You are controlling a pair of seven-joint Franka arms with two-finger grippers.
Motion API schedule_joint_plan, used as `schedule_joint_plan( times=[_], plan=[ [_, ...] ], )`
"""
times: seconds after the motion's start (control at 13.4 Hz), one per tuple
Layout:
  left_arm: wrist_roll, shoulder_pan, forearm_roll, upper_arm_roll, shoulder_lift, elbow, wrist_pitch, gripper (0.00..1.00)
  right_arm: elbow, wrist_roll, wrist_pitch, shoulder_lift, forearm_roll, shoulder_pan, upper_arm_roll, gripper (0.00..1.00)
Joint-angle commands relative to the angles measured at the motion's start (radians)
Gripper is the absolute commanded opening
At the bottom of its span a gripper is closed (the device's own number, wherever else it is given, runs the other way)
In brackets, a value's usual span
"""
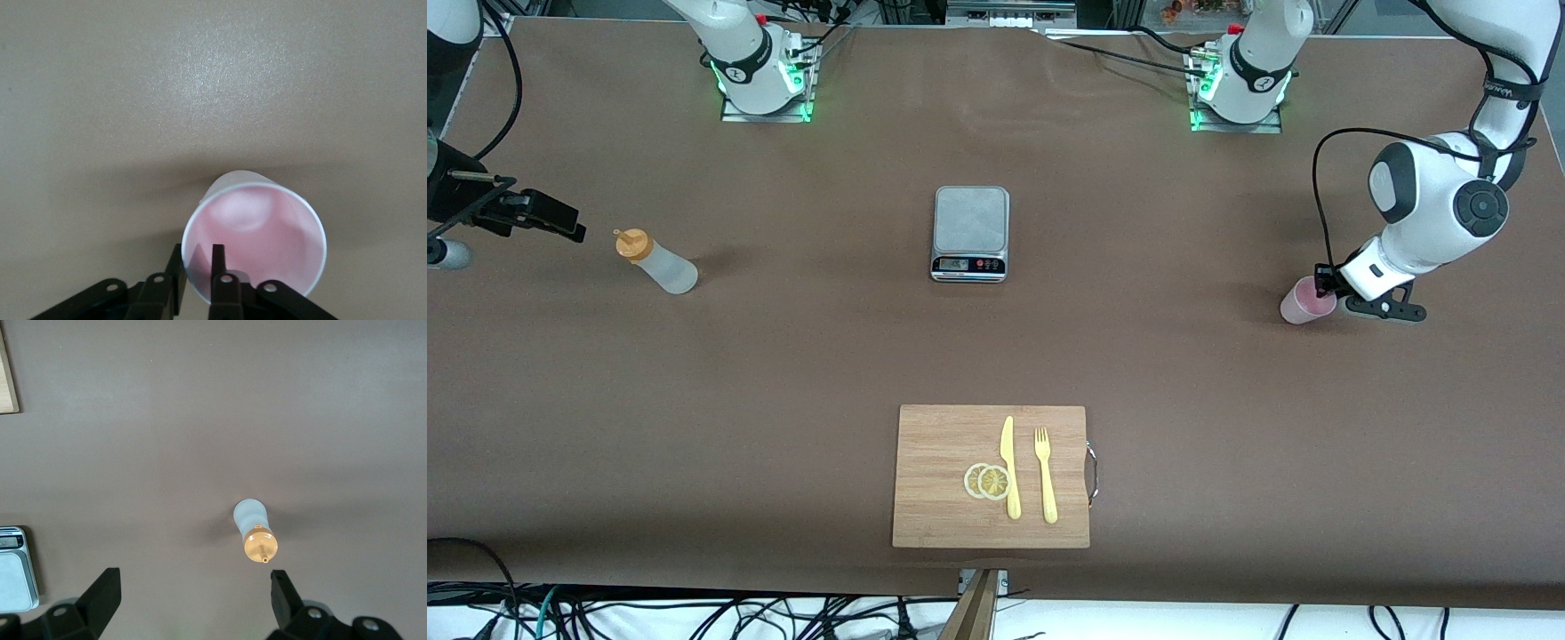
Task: Add sauce to pink cup with both arms
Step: 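Carry the pink cup with the left gripper onto the scale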
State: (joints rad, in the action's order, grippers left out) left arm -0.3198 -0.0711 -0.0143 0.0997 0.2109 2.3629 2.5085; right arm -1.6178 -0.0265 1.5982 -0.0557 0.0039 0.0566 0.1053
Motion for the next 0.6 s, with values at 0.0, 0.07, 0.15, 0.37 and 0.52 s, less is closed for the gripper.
schedule_joint_plan(
  times=[0.0, 0.07, 0.15, 0.37, 0.52],
  plan=[
    [-0.022, 0.008, -0.036, 0.003, 0.007, -0.011, 0.007, 0.0, -0.01, -0.009, -0.003, 0.016, -0.013, 0.006, 0.004, 1.0],
    [-0.015, 0.01, -0.036, 0.0, 0.007, -0.02, 0.006, 0.0, -0.01, -0.009, -0.004, 0.016, -0.013, 0.006, 0.004, 1.0],
    [-0.012, 0.013, -0.036, -0.009, 0.005, -0.045, -0.006, 0.0, -0.01, -0.009, -0.004, 0.016, -0.013, 0.006, 0.004, 1.0],
    [0.072, 0.076, -0.045, -0.07, -0.014, -0.097, -0.06, 0.0, -0.01, -0.009, -0.004, 0.016, -0.013, 0.006, 0.004, 1.0],
    [0.235, 0.077, -0.064, -0.188, -0.039, -0.163, -0.188, 0.0, -0.01, -0.009, -0.003, 0.016, -0.013, 0.006, 0.005, 1.0]
  ],
)
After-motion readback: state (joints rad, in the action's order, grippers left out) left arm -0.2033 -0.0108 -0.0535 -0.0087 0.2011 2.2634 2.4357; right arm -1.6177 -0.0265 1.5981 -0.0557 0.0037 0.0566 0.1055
